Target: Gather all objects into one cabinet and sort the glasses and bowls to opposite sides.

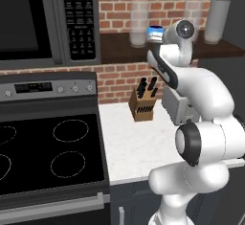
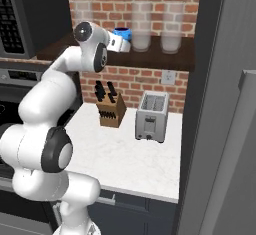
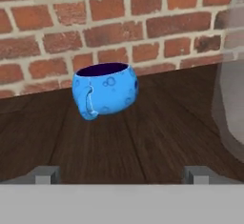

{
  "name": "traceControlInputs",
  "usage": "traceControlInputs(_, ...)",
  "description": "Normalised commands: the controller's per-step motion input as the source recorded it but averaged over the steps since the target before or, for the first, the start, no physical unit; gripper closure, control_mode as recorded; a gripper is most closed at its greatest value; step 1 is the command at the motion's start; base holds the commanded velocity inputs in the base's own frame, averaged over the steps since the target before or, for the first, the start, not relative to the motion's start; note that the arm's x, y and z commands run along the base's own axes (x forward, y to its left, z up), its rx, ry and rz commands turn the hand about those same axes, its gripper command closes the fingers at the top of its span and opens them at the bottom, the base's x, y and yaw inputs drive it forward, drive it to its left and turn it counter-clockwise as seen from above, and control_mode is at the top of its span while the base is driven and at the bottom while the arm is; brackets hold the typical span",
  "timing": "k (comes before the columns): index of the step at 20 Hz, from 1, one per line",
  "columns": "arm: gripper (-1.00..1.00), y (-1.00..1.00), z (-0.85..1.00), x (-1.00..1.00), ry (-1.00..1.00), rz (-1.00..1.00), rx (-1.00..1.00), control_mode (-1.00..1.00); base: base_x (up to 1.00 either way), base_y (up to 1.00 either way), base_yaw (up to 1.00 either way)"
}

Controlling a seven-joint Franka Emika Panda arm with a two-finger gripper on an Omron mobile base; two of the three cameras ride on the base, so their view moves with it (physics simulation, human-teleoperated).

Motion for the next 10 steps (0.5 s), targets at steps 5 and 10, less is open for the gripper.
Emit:
traceControlInputs(5,-1.0,0.0,0.21,0.07,-0.23,-0.22,0.05,-1.0,0.0,0.0,0.0)
traceControlInputs(10,-1.0,0.0,0.14,0.05,0.0,-0.04,0.09,-1.0,0.0,0.0,0.0)
